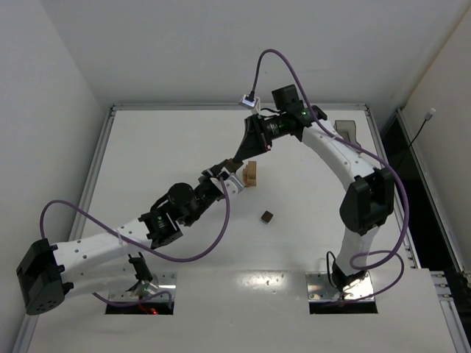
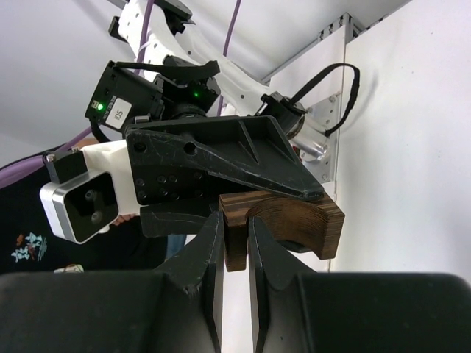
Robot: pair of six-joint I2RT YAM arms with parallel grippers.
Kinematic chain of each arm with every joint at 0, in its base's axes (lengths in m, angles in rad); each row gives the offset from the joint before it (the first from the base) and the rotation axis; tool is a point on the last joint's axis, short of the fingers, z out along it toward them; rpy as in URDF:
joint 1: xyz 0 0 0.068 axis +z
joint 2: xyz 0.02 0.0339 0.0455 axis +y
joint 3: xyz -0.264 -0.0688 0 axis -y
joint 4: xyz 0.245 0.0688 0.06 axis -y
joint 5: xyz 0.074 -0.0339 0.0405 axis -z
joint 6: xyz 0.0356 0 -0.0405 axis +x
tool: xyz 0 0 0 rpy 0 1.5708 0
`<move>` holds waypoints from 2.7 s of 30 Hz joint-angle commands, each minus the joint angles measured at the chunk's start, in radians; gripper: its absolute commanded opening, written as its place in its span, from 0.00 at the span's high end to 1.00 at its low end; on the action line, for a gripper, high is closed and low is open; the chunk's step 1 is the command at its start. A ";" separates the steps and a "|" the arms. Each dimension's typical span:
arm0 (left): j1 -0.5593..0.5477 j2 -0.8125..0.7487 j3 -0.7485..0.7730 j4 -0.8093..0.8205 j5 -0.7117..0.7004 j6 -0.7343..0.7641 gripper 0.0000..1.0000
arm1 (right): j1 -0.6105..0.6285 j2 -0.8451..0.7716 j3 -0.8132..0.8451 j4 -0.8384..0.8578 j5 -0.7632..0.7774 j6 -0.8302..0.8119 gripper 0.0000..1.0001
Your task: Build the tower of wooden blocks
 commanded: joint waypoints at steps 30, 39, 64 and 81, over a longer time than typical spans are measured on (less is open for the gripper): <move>-0.013 0.331 0.751 -0.993 0.097 -0.519 1.00 | -0.388 -0.029 0.004 -0.021 0.833 -0.137 0.53; 0.269 0.770 1.242 -1.298 0.401 -0.683 1.00 | -0.424 -0.171 -0.180 0.053 0.987 -0.174 0.53; 0.371 1.079 1.429 -1.405 0.393 -0.940 1.00 | -0.453 -0.202 -0.280 0.063 1.025 -0.165 0.53; 0.371 1.120 1.395 -1.387 0.562 -0.950 1.00 | -0.453 -0.211 -0.317 0.074 1.025 -0.165 0.54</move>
